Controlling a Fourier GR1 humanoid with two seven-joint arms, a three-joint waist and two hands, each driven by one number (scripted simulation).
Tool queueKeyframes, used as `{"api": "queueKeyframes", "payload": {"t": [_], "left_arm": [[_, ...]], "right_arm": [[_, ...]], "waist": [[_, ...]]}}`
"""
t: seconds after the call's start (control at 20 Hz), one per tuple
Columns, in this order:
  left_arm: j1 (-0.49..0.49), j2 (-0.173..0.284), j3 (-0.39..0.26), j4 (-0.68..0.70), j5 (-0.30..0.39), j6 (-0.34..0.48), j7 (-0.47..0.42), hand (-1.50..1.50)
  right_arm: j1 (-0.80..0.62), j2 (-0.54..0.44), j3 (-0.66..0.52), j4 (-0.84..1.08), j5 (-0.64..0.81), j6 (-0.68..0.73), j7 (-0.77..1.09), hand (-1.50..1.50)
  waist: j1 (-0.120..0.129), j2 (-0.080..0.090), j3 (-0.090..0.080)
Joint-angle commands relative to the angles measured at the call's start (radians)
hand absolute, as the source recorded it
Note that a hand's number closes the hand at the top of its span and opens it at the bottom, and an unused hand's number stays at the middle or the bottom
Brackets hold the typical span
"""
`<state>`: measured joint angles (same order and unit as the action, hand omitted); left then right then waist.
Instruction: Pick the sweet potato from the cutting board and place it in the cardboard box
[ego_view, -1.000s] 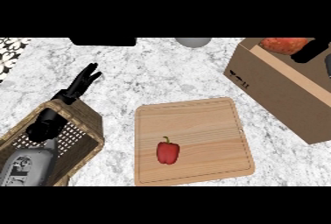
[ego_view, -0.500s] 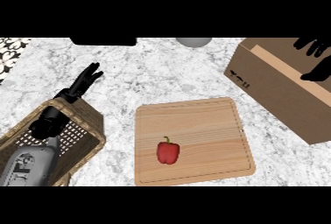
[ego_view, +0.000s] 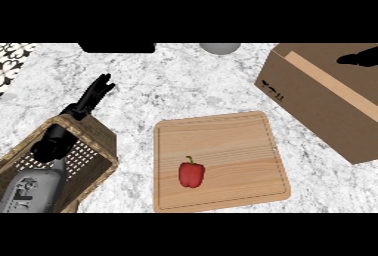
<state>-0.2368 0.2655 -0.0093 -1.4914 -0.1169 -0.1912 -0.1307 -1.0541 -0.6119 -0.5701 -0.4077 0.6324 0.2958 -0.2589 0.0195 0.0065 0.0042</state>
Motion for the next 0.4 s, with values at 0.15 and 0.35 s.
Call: {"api": "queueKeyframes", "payload": {"t": [0.15,0.35], "left_arm": [[-0.014,-0.004,-0.008,0.003,-0.004,-0.002,0.015,0.00],[-0.002,-0.012,-0.033,-0.066,-0.014,0.003,0.078,0.00]], "right_arm": [[0.001,-0.092,-0.259,0.097,-0.224,-0.042,0.054,-1.50],[0.037,-0.135,-0.291,0.125,-0.255,-0.077,0.017,-1.50]], "waist": [[0.010,0.014,0.000],[0.023,0.011,0.000]]}}
